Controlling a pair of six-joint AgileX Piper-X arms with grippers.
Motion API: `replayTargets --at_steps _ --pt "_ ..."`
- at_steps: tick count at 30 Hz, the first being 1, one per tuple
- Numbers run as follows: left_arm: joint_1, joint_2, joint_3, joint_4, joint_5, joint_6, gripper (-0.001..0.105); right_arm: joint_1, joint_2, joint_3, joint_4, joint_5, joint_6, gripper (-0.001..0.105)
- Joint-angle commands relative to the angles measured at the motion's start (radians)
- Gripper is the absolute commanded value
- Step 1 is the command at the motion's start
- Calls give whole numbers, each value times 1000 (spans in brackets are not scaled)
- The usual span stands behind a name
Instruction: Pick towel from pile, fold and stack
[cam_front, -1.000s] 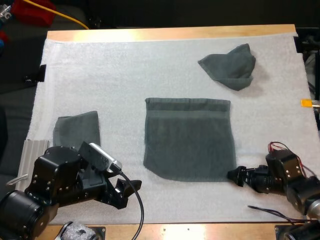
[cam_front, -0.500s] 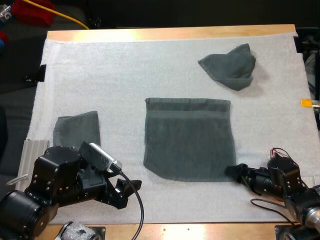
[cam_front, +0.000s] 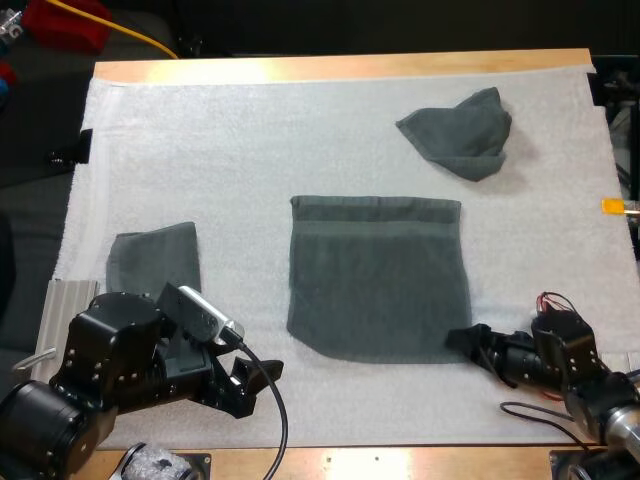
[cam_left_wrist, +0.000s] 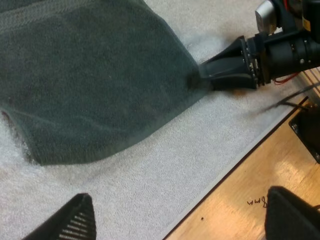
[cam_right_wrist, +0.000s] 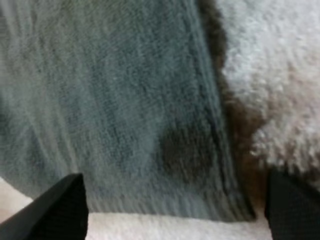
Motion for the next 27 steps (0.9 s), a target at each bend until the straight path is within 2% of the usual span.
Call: replayTargets --at_steps 1,8,13,15,18,20,27 --pt "-5 -2 -3 -4 7 -6 67 -4 15 6 -21 -15 16 73" --pt "-5 -2 -3 -4 7 -6 67 4 86 6 -54 -70 25 73" --pt "-5 -2 -3 -4 7 -6 67 6 112 6 -54 -62 25 72" --pt "-5 -2 -3 -4 7 -6 67 6 112 6 -56 -56 25 69" --pt "-5 -2 -3 -4 7 -6 67 6 112 6 -56 -39 25 54" --pt "-5 0 -3 -6 7 -6 67 6 112 6 -56 -34 25 40" --pt "-5 37 -3 -13 7 -2 67 6 112 6 -48 -29 25 10"
